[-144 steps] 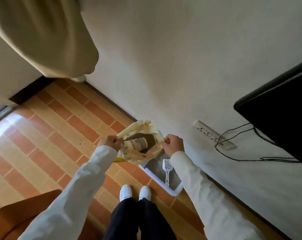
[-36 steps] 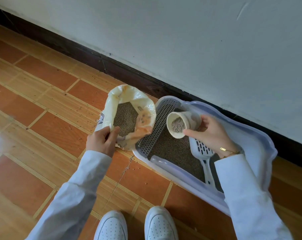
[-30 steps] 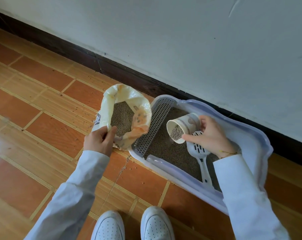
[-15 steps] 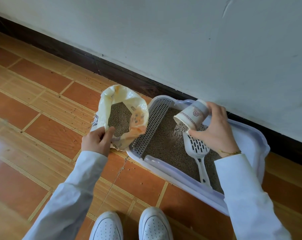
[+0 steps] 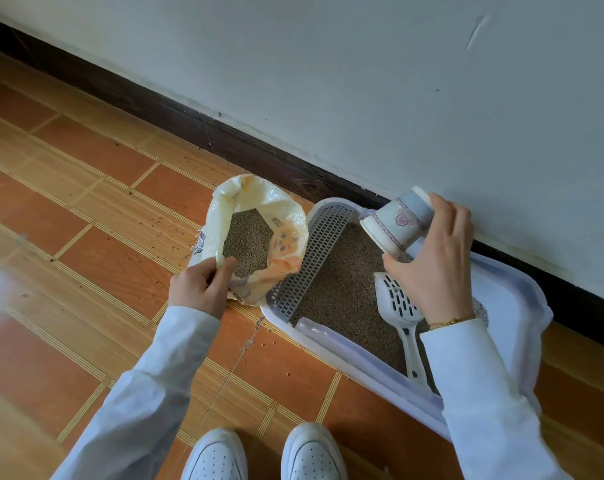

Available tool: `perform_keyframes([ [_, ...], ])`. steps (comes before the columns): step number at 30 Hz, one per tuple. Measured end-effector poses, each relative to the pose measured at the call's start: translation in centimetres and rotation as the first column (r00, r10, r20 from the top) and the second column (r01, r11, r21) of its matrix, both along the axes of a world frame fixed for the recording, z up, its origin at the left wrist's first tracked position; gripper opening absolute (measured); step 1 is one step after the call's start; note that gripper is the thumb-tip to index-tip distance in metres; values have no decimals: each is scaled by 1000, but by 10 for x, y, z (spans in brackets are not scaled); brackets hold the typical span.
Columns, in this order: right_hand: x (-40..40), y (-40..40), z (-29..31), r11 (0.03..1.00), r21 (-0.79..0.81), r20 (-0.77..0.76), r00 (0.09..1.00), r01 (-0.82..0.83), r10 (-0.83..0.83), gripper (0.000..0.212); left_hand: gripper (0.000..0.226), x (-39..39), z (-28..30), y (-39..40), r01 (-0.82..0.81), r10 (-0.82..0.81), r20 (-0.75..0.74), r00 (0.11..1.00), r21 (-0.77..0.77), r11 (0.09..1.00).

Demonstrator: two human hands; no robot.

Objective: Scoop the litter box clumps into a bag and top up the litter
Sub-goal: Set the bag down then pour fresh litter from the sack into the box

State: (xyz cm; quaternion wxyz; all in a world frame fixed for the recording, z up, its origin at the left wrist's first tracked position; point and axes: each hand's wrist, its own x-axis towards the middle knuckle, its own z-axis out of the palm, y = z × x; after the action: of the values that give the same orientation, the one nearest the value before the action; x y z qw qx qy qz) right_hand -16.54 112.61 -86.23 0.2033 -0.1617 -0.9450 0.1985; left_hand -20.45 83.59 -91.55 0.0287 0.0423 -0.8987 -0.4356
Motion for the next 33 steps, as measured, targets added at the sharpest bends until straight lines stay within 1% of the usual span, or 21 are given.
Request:
perform_keyframes([
  [1, -2, -2, 4, 999, -35, -5, 1000, -2, 2, 90, 51, 0, 1, -1, -4, 4, -4, 1000, 6, 1000],
  [3, -6, -9, 14, 987, -155, -1, 999, -35, 35, 89, 51, 1, 1, -2, -7, 7, -17, 1000, 6, 1000],
  [5, -13, -24, 27, 949, -299, 15, 994, -99, 108, 88, 50, 3, 1, -4, -11, 11, -27, 1000, 2, 1000],
  [7, -25, -46, 36, 910, -372, 36, 977, -184, 212, 87, 50, 4, 1, -5, -14, 14, -43, 999, -1, 1000],
  [9, -39, -72, 37, 895, -333, 78, 937, -297, 340, 86, 49, 5, -1, -7, -19, 19, -60, 998, -9, 1000],
  [12, -59, -112, 24, 855, -227, 233, 827, -466, 512, 87, 50, 4, -4, -11, -32, 30, -80, 996, -26, 999],
  [14, -71, -132, 8, 826, -137, 340, 758, -546, 557, 89, 51, 2, -4, -14, -33, 29, -79, 996, -47, 998],
  [16, -84, -143, -8, 815, -102, 418, 718, -571, 556, 88, 50, -1, -3, -15, -26, 20, -73, 997, -73, 997],
  [19, -104, -153, -28, 812, -34, 484, 701, -582, 523, 89, 49, -6, -3, -16, -19, 13, -67, 998, -82, 996],
  [22, -118, -164, -46, 783, 48, 504, 692, -620, 517, 88, 51, -11, -6, -20, 0, -6, -72, 997, -87, 996],
  [24, -125, -172, -58, 744, 138, 502, 694, -654, 516, 87, 53, -16, -7, -24, 2, -8, -71, 997, -86, 996],
  [27, -133, -181, -72, 692, 298, 482, 729, -658, 486, 82, 50, -22, -12, -30, 2, -5, -37, 999, -94, 996],
  [30, -140, -184, -80, 672, 332, 468, 734, -662, 492, 75, 50, -24, -20, -31, 17, -17, -4, 1000, -107, 994],
  [33, -144, -186, -88, 663, 294, 504, 701, -689, 505, 76, 47, -24, -24, -31, 20, -19, 12, 1000, -113, 993],
])
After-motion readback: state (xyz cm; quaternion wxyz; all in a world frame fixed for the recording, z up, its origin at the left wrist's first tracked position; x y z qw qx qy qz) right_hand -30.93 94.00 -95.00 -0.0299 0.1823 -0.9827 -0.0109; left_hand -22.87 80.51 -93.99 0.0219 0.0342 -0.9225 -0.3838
